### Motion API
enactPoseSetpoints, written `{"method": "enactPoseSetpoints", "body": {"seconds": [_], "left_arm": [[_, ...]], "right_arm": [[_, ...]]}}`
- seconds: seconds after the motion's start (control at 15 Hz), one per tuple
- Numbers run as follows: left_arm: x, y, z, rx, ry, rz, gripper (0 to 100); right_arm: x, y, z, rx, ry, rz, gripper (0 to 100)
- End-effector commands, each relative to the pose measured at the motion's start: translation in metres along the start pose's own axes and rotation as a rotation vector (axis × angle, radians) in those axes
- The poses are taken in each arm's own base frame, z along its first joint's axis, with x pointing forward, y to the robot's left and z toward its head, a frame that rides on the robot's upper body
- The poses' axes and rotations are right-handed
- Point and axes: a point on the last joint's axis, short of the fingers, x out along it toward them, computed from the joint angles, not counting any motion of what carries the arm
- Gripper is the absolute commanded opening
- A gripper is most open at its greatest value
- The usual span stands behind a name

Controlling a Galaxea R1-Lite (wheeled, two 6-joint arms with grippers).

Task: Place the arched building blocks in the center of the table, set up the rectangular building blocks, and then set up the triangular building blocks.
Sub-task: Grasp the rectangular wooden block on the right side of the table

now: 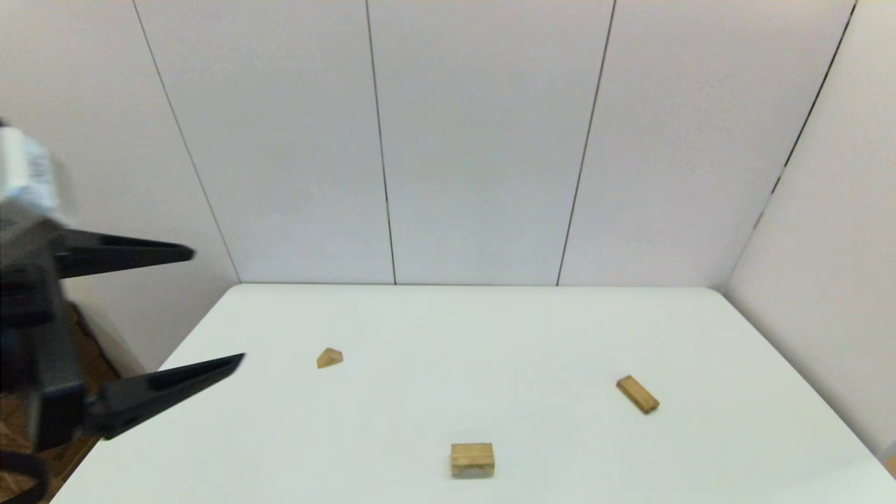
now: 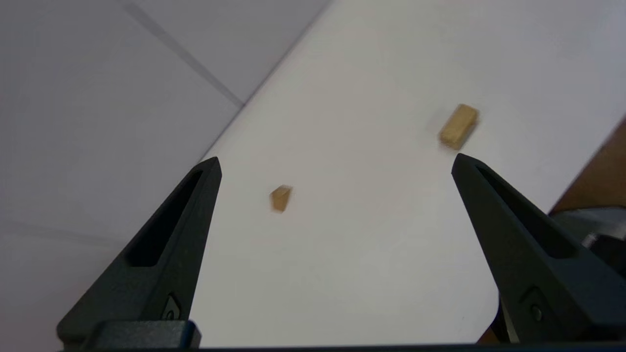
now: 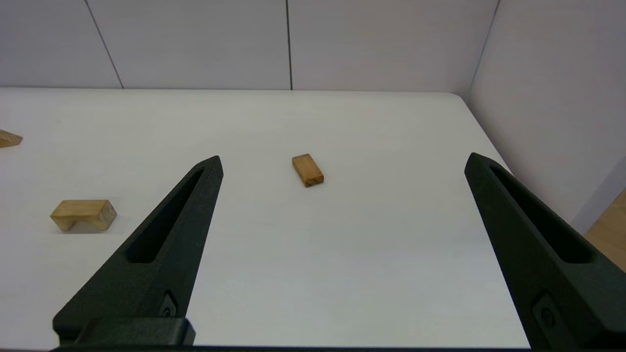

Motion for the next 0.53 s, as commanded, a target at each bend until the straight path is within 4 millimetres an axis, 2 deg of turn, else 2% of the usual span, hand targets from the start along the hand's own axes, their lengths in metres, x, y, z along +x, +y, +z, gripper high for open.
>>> {"method": "enactPoseSetpoints", "body": {"seconds": [0.07, 0.2, 0.53], "left_arm": [[-0.096, -0.031, -0.042, -0.202, -0.088, 0.415, 100], [-0.099, -0.040, -0.055, -0.257, -0.028, 0.555, 100], [-0.103, -0.090, -0.116, -0.263, -0.036, 0.621, 100]], "right_arm": [[0.000, 0.000, 0.000, 0.000, -0.001, 0.000, 100], [0.000, 0.000, 0.000, 0.000, -0.001, 0.002, 100], [0.000, 0.000, 0.000, 0.000, -0.001, 0.002, 100]]}}
